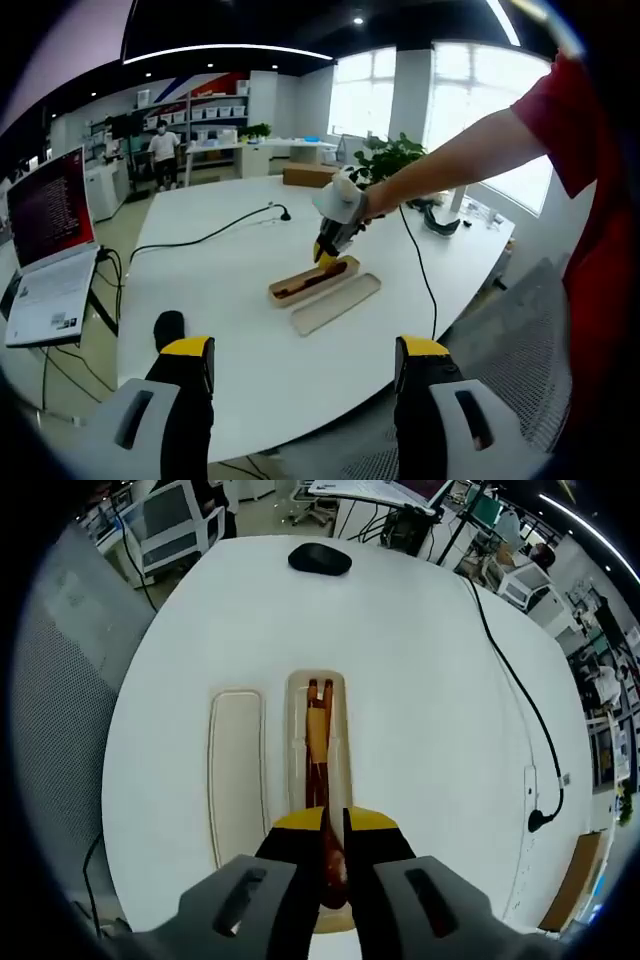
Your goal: Arrange the utensils inside the cutlery case until each visible utensil rests in its matching compartment.
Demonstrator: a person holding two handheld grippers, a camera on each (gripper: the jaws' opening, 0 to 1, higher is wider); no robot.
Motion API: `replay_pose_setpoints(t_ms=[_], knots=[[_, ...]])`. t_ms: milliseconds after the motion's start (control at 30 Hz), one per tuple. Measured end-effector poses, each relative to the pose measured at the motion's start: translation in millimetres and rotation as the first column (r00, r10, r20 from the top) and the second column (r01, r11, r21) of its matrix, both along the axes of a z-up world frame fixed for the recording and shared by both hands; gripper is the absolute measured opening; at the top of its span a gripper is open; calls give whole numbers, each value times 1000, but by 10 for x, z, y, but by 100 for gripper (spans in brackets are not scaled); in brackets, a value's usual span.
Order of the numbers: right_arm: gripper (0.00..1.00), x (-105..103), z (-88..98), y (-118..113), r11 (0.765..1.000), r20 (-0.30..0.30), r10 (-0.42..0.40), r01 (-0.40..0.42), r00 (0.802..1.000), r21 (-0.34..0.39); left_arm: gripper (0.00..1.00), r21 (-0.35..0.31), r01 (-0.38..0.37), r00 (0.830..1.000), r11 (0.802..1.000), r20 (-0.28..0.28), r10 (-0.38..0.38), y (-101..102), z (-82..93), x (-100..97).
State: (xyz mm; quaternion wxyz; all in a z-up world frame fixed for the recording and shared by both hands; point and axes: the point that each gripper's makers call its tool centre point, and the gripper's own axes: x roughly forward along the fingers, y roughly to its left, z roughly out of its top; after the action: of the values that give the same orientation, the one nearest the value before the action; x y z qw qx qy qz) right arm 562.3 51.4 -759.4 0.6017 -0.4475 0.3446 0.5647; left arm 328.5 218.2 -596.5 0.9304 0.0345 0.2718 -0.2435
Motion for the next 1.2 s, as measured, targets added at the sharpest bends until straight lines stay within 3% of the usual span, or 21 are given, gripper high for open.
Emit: replay_pose_setpoints(t_ms=[200,367,433,467,500,567,633,733,833,1000,1067,1100,1133,1200], knots=[[11,-87,148,-140,990,-22,-132,133,991,42,75,-33,34,999,999,10,-33,-45,-4,58],[17,-120,356,-188,959,-47,-248,252,968,132,75,1,95,995,995,12,-95,-129,-57,100],[20,-102,480,-242,956,-17,-251,250,968,156,73,35,111,993,993,21,-112,-150,-6,141],[21,-107,523,-283,956,-14,-252,251,968,152,72,47,130,988,990,78,-134,-195,102,200],[21,-89,579,-318,952,-6,-261,259,965,162,71,42,149,984,988,91,-152,-243,149,214],[21,-57,749,-385,932,10,-305,296,952,209,71,38,177,980,983,84,-180,-331,185,257],[22,-71,881,-482,913,3,-342,331,940,237,74,59,190,976,980,94,-195,-381,185,342],[22,-131,1003,-658,904,18,-364,349,931,247,79,68,193,975,979,101,-199,-409,171,463],[21,-185,1052,-795,902,37,-376,356,926,245,78,54,259,959,964,105,-264,-516,179,519],[20,-312,1081,-998,888,45,-408,384,912,254,77,97,295,948,950,92,-304,-521,51,658],[19,-344,1129,-1044,875,53,-437,410,898,259,74,83,303,945,949,105,-311,-525,24,717],[20,-384,1172,-1040,873,55,-436,408,898,266,73,81,304,945,949,104,-311,-526,21,725],[21,-426,1282,-983,863,66,-428,385,902,326,74,75,301,946,951,104,-308,-532,17,753],[23,-490,1336,-1005,860,68,-433,390,899,328,74,72,300,946,951,110,-306,-546,29,785]])
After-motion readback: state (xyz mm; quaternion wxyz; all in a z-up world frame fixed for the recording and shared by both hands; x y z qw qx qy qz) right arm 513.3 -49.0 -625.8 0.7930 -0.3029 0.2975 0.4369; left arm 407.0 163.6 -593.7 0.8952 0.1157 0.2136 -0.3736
